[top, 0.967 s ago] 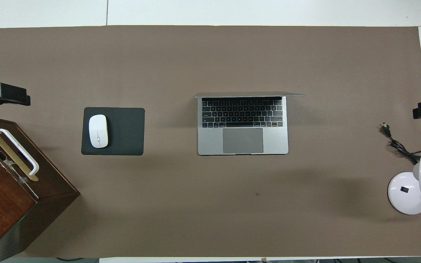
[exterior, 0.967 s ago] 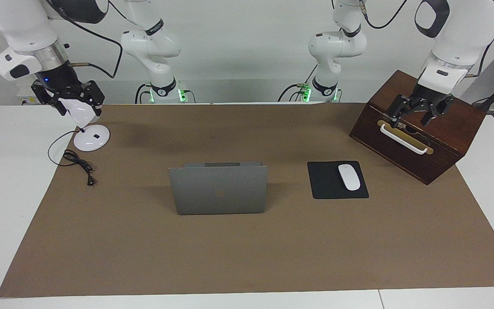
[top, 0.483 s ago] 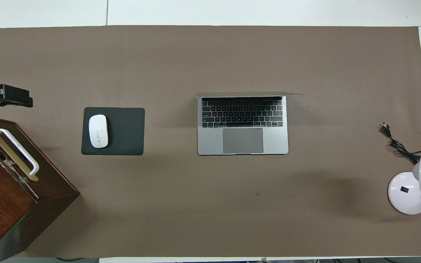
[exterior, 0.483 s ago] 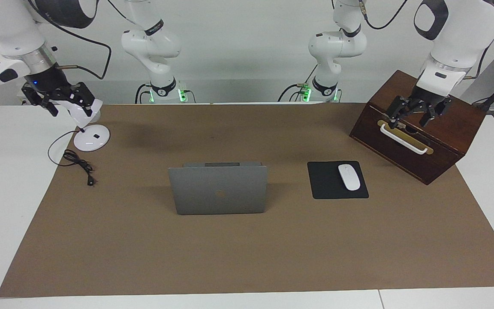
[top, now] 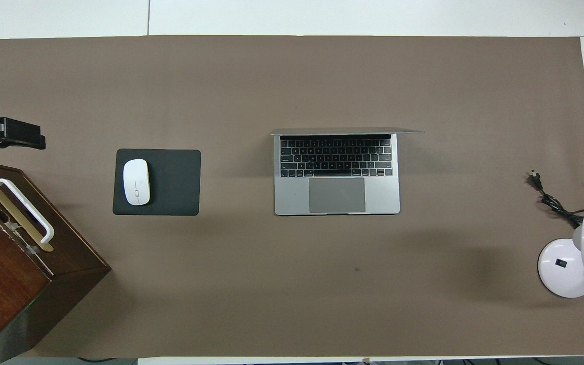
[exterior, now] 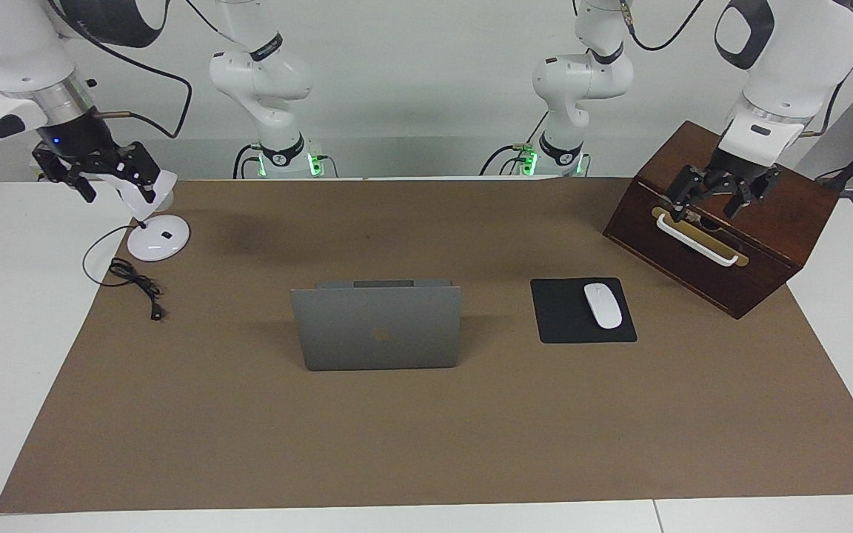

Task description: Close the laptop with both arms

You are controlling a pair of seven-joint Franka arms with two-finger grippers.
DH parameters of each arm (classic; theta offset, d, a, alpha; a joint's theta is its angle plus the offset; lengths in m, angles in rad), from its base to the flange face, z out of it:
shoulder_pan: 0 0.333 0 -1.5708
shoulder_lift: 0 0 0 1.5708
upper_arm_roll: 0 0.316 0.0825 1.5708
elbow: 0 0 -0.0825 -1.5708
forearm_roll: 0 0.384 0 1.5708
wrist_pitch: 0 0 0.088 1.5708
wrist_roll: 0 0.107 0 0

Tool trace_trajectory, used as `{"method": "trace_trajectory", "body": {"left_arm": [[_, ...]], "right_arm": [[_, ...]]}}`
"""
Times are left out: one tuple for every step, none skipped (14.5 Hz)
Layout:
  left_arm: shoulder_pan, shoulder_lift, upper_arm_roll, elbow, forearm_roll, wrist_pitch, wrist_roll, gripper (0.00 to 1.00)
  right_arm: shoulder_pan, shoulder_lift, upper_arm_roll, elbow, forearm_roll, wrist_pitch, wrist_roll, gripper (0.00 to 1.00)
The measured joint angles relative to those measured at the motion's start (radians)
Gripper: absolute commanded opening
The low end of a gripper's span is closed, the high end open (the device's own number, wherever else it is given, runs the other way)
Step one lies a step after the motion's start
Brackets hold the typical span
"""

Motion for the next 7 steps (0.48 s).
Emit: {"method": "trace_trajectory", "body": {"left_arm": [[0.000, 0.000, 0.000, 0.000, 0.000, 0.000, 0.000, 1.00], [0.000, -0.001, 0.000, 0.000, 0.000, 0.000, 0.000, 1.00], [0.000, -0.003, -0.001, 0.001, 0.000, 0.000, 0.000, 1.00], [0.000, -0.005, -0.001, 0.001, 0.000, 0.000, 0.000, 1.00], [0.001, -0.008, -0.001, 0.002, 0.000, 0.000, 0.000, 1.00], [0.002, -0.014, 0.000, 0.002, 0.000, -0.002, 0.000, 1.00], [0.002, -0.020, 0.000, 0.002, 0.000, -0.005, 0.000, 1.00]], "right_arm": [[0.016, 0.008, 0.001, 0.000, 0.000, 0.026, 0.012, 0.06], [0.031, 0.018, 0.002, 0.000, 0.000, 0.050, 0.026, 0.00], [0.042, 0.028, 0.002, 0.001, 0.000, 0.073, 0.036, 0.00], [0.047, 0.036, 0.003, 0.001, 0.000, 0.092, 0.040, 0.00], [0.048, 0.042, 0.004, 0.002, 0.000, 0.109, 0.041, 0.00], [0.048, 0.046, 0.004, 0.002, 0.000, 0.123, 0.041, 0.00], [0.048, 0.050, 0.004, 0.002, 0.000, 0.138, 0.041, 0.00]]}}
